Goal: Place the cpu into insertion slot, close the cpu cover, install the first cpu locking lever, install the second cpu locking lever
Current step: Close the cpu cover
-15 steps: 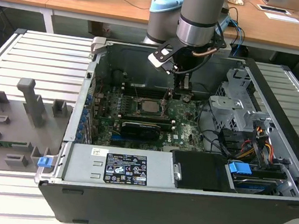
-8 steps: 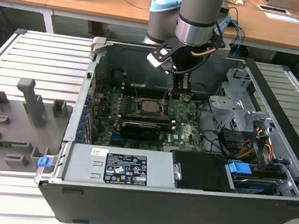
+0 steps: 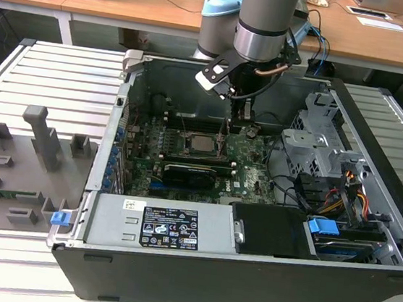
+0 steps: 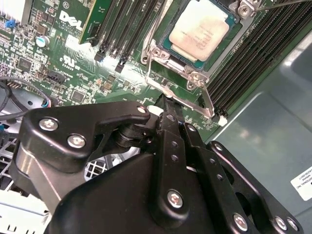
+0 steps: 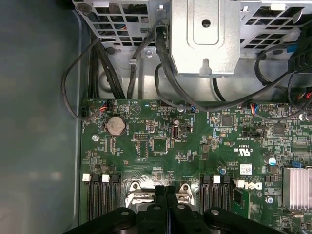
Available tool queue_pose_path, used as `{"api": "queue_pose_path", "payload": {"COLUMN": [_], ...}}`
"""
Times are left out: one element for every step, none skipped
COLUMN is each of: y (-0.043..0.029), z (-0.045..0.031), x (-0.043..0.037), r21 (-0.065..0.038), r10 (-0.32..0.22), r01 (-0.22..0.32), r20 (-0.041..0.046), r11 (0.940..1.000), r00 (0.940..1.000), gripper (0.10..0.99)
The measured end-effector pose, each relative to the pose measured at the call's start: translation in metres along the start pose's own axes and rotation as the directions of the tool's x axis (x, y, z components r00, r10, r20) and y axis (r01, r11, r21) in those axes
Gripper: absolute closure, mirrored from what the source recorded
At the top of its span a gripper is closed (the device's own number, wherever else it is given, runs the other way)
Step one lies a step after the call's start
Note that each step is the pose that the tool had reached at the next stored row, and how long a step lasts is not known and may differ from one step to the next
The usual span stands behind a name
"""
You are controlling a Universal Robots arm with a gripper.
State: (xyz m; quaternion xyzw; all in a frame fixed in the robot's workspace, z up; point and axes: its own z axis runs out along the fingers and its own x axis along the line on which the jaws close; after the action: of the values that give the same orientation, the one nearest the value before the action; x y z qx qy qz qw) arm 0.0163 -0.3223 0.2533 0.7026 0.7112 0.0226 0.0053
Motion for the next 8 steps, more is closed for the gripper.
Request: {"api": "queue_pose_path", "payload": {"y": [-0.0006,-0.0012,-0.0016,-0.0019,-0.0023,-0.0031,-0.0037,-0.0041], "z": [0.0000,-0.0001,-0.0001,-0.0001,-0.0001,-0.0001,-0.0001,-0.0002], "x": [0.0000,0.0000,0.0000,0.0000,0.0000,0.0000,0.0000,0.0000], "r21": [0.000,0.000,0.000,0.000,0.000,0.000,0.000,0.000], "r10": [0.000,0.000,0.000,0.000,0.000,0.000,0.000,0.000], "r01": [0.000,0.000,0.000,0.000,0.000,0.000,0.000,0.000], "r20": [0.0001,0.0000,0.0000,0.0000,0.0000,0.0000,0.0000,0.0000], "r11": [1.0000,1.0000,1.0000,1.0000,1.0000,1.0000,1.0000,1.0000], "r00": [1.0000,1.0000,1.0000,1.0000,1.0000,1.0000,1.0000,1.0000], "gripper": [0.980,0.980,0.980,0.980,0.980,0.980,0.980,0.980]}}
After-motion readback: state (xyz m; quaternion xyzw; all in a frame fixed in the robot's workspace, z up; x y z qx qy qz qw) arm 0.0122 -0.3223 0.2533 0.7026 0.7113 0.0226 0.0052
